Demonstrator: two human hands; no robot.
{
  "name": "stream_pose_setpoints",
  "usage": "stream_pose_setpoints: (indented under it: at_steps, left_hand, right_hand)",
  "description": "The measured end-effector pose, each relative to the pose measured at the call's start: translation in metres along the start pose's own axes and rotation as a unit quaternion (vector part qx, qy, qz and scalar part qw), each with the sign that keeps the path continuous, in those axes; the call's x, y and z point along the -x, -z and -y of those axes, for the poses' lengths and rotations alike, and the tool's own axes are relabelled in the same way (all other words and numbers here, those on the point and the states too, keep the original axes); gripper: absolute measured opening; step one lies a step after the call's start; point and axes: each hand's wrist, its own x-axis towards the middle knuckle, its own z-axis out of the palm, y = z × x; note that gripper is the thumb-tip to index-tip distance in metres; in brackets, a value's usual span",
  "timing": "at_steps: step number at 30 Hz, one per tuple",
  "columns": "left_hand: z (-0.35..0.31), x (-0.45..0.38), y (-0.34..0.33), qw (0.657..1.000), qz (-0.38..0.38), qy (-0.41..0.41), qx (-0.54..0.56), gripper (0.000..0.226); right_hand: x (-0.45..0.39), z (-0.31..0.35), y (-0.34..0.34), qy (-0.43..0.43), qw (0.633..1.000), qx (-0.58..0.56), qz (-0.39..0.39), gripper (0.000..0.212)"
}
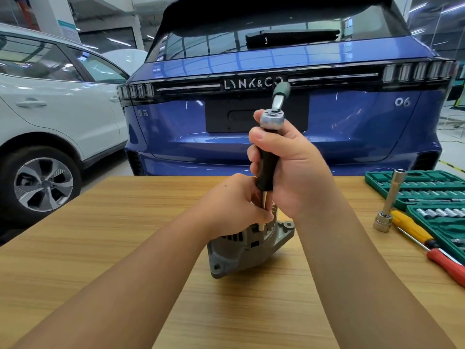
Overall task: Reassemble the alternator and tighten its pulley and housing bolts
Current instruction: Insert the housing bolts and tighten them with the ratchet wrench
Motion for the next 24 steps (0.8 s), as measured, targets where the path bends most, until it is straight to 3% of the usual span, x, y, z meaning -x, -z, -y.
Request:
stream_pose_setpoints:
  at_steps: [4,9,12,16,20,22,24]
  left_hand:
    - [0.001,0.000,0.002,1.000,0.003,0.002,0.010,0.008]
    - [-0.001,0.005,0.002,1.000,-0.003,-0.016,0.021,0.006]
    - [-0.002,0.007,0.001,1.000,-0.002,-0.010,0.029,0.010]
    - [-0.002,0.008,0.001,1.000,-0.013,0.000,0.022,0.024]
    - [-0.005,0.004,0.001,1.000,-0.001,-0.011,0.004,0.013]
    - [-0.006,0.004,0.000,1.000,0.015,-0.011,-0.007,0.013]
    - [-0.006,0.002,0.000,1.000,0.018,-0.008,-0.010,0.012]
  right_hand:
    - [0.003,-0.012,-0.005,0.085,0.996,-0.009,-0.002,0.033]
    - [0.009,-0.019,-0.012,0.231,0.964,0.132,-0.010,0.038]
    - [0.012,-0.015,-0.014,0.209,0.972,0.103,0.003,0.029]
    - [0.006,-0.003,-0.014,0.115,0.993,0.020,-0.014,0.027]
    - [0.009,-0.003,-0.014,0.124,0.988,0.051,-0.078,0.051]
    - [0.008,-0.005,-0.013,0.154,0.974,0.117,-0.121,0.038]
    - [0.004,-0.003,-0.011,0.124,0.976,0.125,-0.125,0.024]
